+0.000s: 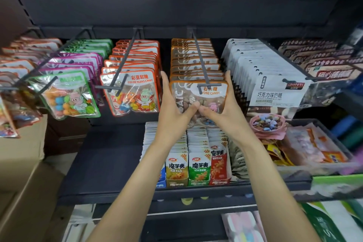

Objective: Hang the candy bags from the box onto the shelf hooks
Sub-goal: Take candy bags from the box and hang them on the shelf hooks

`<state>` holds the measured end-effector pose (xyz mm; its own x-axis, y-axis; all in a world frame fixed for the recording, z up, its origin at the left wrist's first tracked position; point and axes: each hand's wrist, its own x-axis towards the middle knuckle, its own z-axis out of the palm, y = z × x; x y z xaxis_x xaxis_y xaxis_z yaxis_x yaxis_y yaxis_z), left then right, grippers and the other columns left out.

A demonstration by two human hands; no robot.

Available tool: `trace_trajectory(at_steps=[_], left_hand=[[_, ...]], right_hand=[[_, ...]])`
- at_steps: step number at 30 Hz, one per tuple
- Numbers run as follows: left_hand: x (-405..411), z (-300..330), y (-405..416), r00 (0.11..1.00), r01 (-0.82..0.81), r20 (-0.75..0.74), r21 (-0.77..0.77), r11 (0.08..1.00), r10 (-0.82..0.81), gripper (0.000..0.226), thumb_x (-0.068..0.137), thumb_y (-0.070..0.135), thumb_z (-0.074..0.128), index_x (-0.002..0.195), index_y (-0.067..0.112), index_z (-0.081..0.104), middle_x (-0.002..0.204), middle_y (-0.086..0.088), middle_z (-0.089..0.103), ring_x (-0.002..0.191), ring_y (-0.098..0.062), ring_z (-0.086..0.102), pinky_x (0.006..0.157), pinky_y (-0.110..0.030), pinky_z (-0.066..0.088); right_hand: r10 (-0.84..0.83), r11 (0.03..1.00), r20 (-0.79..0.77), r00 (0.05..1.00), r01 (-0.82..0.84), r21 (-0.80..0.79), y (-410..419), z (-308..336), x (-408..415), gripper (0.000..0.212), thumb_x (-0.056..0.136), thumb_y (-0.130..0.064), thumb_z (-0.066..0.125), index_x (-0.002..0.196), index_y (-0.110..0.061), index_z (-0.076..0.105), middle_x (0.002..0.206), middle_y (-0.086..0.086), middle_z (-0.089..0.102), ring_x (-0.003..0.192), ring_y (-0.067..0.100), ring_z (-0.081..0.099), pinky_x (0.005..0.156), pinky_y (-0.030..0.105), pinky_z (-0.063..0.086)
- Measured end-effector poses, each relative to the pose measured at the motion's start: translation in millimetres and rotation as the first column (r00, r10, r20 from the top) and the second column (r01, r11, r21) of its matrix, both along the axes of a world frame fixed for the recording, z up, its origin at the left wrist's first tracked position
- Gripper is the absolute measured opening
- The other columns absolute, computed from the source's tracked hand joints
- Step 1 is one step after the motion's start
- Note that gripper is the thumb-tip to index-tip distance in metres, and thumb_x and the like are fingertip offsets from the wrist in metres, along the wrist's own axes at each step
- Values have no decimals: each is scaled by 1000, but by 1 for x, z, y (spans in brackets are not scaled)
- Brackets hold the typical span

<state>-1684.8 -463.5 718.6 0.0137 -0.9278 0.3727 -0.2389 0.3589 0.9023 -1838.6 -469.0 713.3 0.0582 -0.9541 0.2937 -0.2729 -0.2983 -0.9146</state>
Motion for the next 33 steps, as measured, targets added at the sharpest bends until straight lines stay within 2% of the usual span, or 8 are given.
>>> trace_trajectory(at_steps=[5, 9, 12, 14, 20, 27, 29, 33], left_hand=[[3, -1, 4, 1000, 17, -23, -8, 1000, -17, 106, 83, 14, 73, 152, 26, -7, 154, 18, 8, 139, 5, 17, 112, -10, 18], [3, -5, 8, 999, 13, -31, -19, 1000, -14, 106, 83, 13, 73, 152, 23, -7, 148, 25, 9, 120, 29, 16, 95, 8, 15], [4, -8, 9, 998, 20, -52, -25, 999, -21, 106, 83, 11, 73, 152, 25, -6, 135, 40, 14, 117, 33, 23, 96, 6, 20], [4, -7, 10, 998, 19, -57, -21, 1000, -21, 105, 82, 13, 74, 150, 31, -4, 133, 42, 13, 124, 27, 22, 103, 0, 21], [5, -2, 12, 995, 30, -92, -36, 999, -33, 103, 81, 9, 75, 145, 41, 1, 154, 19, 18, 137, 9, 24, 114, -22, 26], [3, -3, 14, 996, 29, -81, -17, 999, -30, 99, 83, 4, 71, 151, 29, 4, 130, 40, 25, 117, 31, 31, 98, -1, 29], [3, -1, 16, 996, 26, -90, -11, 1000, -27, 98, 84, 6, 71, 150, 33, 5, 138, 35, 26, 124, 23, 31, 103, -6, 30], [5, 9, 27, 999, -3, -44, -17, 1000, 2, 92, 87, 12, 68, 147, 39, 5, 151, 21, 18, 139, 6, 20, 112, -18, 25]], right_hand=[[8, 1000, 15, 1000, -8, 8, 5, -1, -2, 112, 83, -10, 74, 152, -28, -12, 124, -35, 45, 102, -33, 42, 84, -7, 30], [-17, 1000, -22, 1000, 17, 2, 10, 0, -1, 116, 80, -18, 77, 151, -37, -13, 157, -11, 27, 132, -9, 37, 97, -3, 27], [-40, 999, -42, 998, 38, -32, 15, 2, 0, 117, 78, -21, 79, 151, -37, -11, 158, -10, 24, 138, -3, 32, 108, 11, 26], [-51, 997, -48, 998, 48, -52, 19, 3, 1, 117, 78, -19, 79, 151, -37, -10, 157, -13, 22, 138, -3, 31, 106, 6, 25], [-62, 996, -56, 997, 58, -74, 25, 6, 2, 112, 80, -17, 78, 145, -44, -9, 151, -21, 21, 138, -6, 27, 103, 1, 23], [-47, 998, -49, 998, 45, -36, 26, 6, 6, 111, 83, -17, 75, 148, -43, -11, 158, -10, 25, 139, -2, 31, 109, 13, 26], [-51, 998, -51, 997, 49, -36, 27, 8, 6, 110, 83, -19, 75, 148, -42, -11, 158, -13, 22, 140, -2, 29, 109, 13, 26], [-111, 988, -76, 991, 101, -120, 36, 15, 4, 100, 87, -24, 71, 150, -39, -5, 152, -25, 12, 143, -5, 16, 118, 30, 22]])
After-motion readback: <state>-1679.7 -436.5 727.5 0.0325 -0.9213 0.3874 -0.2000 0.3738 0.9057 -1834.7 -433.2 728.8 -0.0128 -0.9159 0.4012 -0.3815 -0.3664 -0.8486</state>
